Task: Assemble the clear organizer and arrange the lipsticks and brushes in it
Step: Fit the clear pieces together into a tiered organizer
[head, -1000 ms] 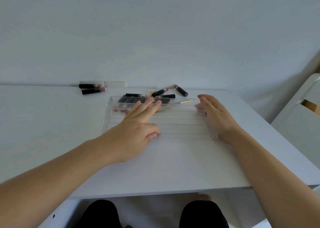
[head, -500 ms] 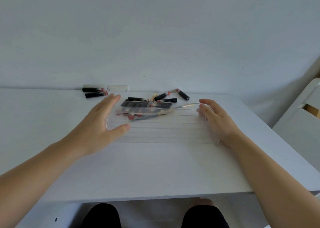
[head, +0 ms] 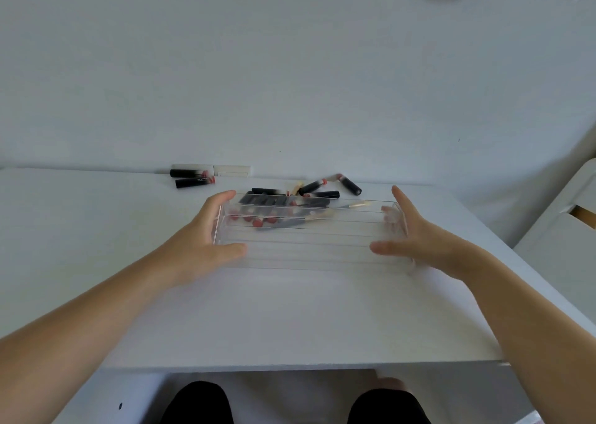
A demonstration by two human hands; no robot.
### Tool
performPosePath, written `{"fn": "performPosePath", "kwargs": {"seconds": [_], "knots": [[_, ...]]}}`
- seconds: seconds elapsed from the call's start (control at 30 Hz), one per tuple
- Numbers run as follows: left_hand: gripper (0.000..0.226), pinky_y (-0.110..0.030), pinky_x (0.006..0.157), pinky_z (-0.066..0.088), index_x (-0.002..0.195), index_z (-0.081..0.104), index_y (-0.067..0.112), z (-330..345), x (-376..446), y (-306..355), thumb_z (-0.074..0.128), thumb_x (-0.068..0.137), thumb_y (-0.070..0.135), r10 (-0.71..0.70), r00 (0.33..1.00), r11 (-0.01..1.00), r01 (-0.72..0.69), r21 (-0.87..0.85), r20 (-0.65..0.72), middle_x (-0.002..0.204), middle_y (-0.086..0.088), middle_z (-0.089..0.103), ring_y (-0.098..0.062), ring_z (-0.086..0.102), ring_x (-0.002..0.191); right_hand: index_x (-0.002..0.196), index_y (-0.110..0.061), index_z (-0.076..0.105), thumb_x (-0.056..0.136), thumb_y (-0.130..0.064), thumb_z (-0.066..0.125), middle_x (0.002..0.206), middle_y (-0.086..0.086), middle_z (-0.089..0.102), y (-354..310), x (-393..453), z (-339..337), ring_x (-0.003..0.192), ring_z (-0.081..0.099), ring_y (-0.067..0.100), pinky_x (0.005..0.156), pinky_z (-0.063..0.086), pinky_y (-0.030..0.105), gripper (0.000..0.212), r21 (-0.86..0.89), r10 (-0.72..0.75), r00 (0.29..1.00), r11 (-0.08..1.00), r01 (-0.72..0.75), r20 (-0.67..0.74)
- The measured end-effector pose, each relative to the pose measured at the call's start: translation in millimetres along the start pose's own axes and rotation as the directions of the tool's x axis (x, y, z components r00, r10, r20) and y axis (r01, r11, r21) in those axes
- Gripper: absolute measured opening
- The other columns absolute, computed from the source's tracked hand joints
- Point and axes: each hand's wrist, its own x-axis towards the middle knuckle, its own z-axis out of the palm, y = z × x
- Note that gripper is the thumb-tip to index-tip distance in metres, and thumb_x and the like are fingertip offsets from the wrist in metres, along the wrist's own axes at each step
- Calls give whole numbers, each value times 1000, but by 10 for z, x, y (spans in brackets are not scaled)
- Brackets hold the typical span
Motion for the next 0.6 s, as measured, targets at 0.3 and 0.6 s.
{"fn": "performPosePath", "kwargs": {"seconds": [0.3, 0.6], "knots": [[91, -24, 73, 47, 140, 18, 63, 5, 39, -34, 78, 82, 25, -43, 999, 998, 44, 55, -34, 158, 4, 33, -12, 56, 112, 149, -50, -23, 66, -48, 89, 167, -1, 17, 24, 35, -58, 146, 33, 22, 104, 29, 28, 140, -279, 57, 998, 959, -59, -17], [92, -23, 81, 42, 144, 14, 64, -7, -5, 67, 77, 83, 34, -63, 998, 998, 64, -30, 27, 166, 8, 21, -6, 37, 128, 156, -48, 0, 55, -59, 89, 163, -8, 21, 36, -42, -35, 138, 26, 4, 106, 27, 27, 135, 41, 53, 998, 998, -53, 18]]}}
